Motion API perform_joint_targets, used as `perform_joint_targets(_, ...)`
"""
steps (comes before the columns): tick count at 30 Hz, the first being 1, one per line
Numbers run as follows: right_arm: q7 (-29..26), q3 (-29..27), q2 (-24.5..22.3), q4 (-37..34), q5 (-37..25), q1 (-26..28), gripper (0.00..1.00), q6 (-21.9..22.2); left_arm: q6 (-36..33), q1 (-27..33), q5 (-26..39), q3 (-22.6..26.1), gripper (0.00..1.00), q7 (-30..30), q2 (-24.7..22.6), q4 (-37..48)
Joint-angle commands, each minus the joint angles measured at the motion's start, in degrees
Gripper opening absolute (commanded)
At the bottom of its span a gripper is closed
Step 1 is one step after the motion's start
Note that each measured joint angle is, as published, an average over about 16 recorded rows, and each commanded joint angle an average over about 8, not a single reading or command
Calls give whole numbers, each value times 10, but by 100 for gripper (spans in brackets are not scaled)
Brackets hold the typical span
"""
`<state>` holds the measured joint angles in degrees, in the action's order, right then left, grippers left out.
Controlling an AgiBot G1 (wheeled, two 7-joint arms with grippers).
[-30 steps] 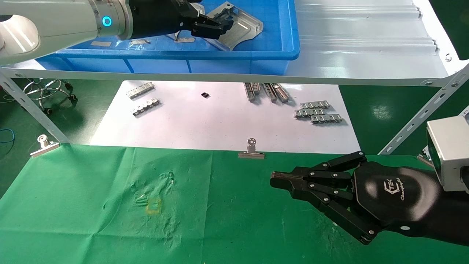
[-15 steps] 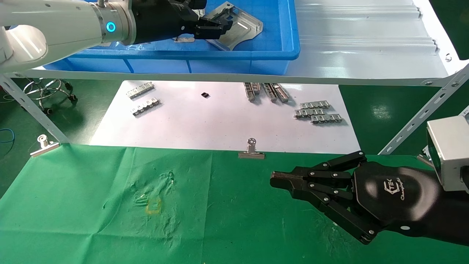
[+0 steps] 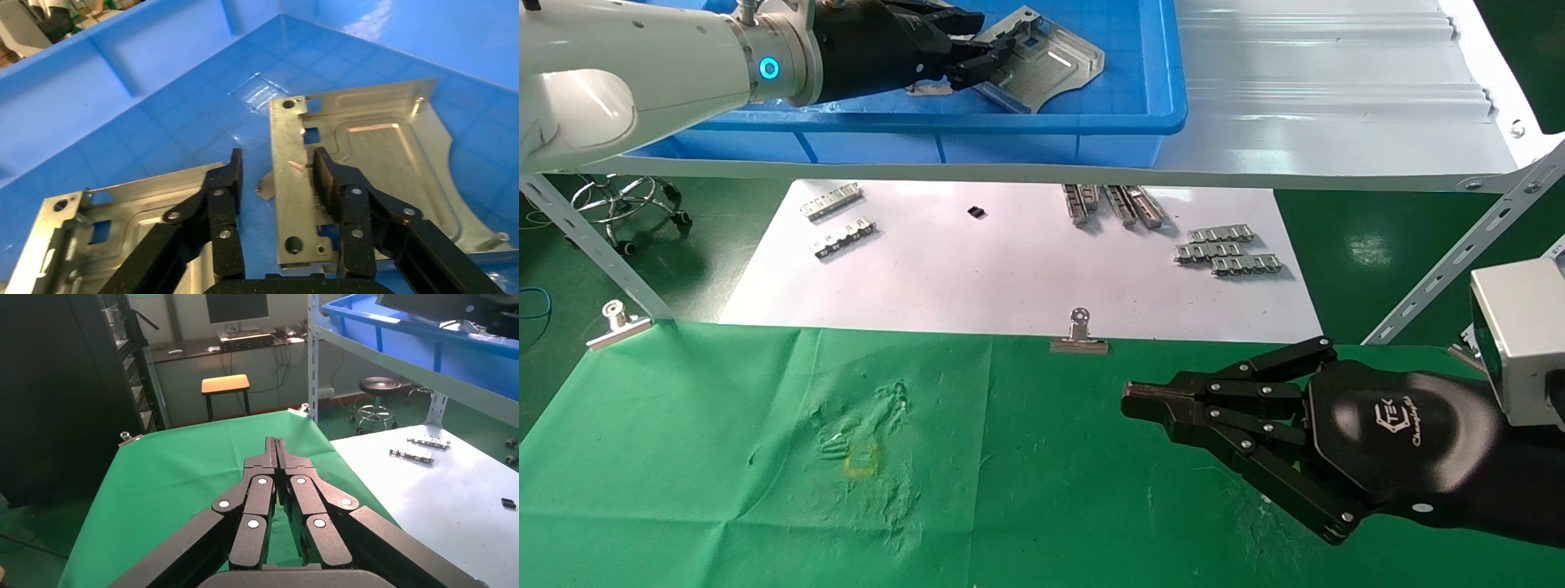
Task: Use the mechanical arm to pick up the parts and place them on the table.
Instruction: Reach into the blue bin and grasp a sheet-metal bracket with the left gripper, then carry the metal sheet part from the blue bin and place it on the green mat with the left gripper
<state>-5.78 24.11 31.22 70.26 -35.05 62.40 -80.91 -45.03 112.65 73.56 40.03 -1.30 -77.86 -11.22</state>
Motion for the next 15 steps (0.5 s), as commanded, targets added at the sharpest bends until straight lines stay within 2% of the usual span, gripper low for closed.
perform_joint_targets(1, 0, 0, 0, 0, 0, 0, 0, 0, 5, -1, -1, 5, 0, -1, 0, -1)
perform_joint_targets(15, 0, 0, 0, 0, 0, 0, 0, 0, 20, 9, -23, 22, 0, 8, 3, -2)
